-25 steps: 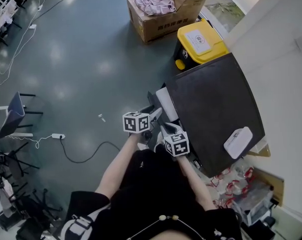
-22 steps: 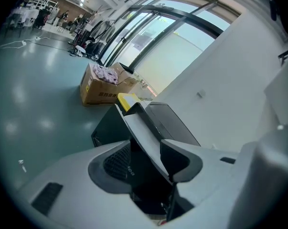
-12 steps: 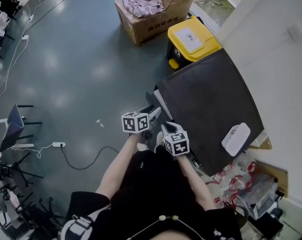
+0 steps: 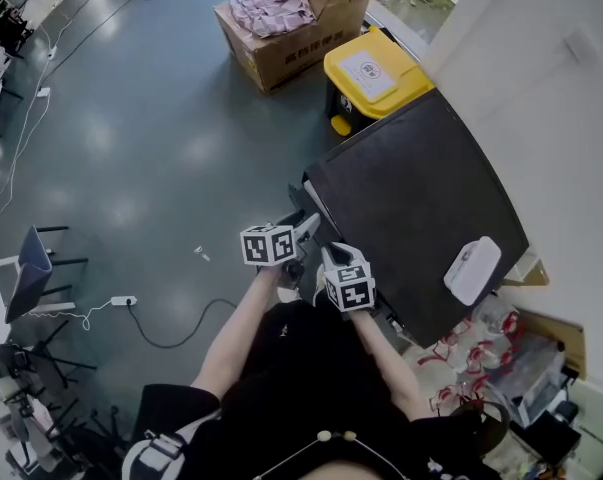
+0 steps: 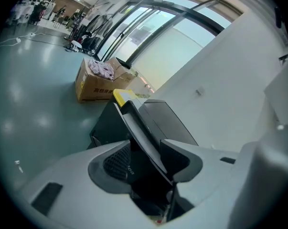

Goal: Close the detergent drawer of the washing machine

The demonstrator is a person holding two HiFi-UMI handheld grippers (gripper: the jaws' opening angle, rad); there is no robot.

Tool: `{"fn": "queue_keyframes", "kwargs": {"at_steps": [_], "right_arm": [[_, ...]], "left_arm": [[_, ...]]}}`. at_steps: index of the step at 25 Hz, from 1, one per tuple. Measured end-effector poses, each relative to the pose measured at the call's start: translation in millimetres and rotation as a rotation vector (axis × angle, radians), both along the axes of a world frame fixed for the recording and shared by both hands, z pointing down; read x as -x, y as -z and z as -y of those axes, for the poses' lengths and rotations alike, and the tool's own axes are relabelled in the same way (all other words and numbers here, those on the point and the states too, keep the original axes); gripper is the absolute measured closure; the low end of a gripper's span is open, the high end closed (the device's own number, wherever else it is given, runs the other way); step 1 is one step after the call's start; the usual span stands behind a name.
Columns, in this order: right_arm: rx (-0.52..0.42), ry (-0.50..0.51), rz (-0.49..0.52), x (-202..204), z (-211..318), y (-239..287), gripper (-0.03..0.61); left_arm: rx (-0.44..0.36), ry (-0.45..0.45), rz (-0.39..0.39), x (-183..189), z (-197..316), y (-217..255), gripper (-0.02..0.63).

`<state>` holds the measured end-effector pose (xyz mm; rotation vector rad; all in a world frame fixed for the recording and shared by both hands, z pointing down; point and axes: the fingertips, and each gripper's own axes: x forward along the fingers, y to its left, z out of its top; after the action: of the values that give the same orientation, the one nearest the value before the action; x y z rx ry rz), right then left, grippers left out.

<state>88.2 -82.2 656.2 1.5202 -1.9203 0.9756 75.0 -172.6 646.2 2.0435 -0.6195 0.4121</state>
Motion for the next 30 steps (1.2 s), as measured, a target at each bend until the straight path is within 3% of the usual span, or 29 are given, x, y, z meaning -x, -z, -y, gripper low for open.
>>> {"fn": "queue_keyframes", "kwargs": {"at_steps": [11, 14, 18, 21, 23, 30], "right_arm": [[-0.033, -0.081, -0.108, -3, 5, 3, 0.526], [-0.045, -0.069, -0.176, -7, 3, 7, 0.523], [-0.132, -0.094, -0.296, -21, -1, 29, 0.532], [-0.118, -0.089, -0.341, -33, -5, 28, 0.416], [-0.097, -0.065, -0.345, -36, -5, 23, 0.382], [-0.064, 0.046, -0.407, -44, 0, 17, 0.373]], "left_arm": [[0.020, -0.027, 0.014, -7, 6, -2, 0.431], [0.031, -0.034, 0.005, -7, 5, -1, 0.431], [0.028, -0.038, -0.022, -16, 10, 8, 0.431], [0.029, -0.030, -0.028, -21, 12, 8, 0.431], [0.035, -0.020, -0.029, -24, 12, 7, 0.431], [0.036, 0.018, -0.002, -30, 12, 5, 0.431]]}}
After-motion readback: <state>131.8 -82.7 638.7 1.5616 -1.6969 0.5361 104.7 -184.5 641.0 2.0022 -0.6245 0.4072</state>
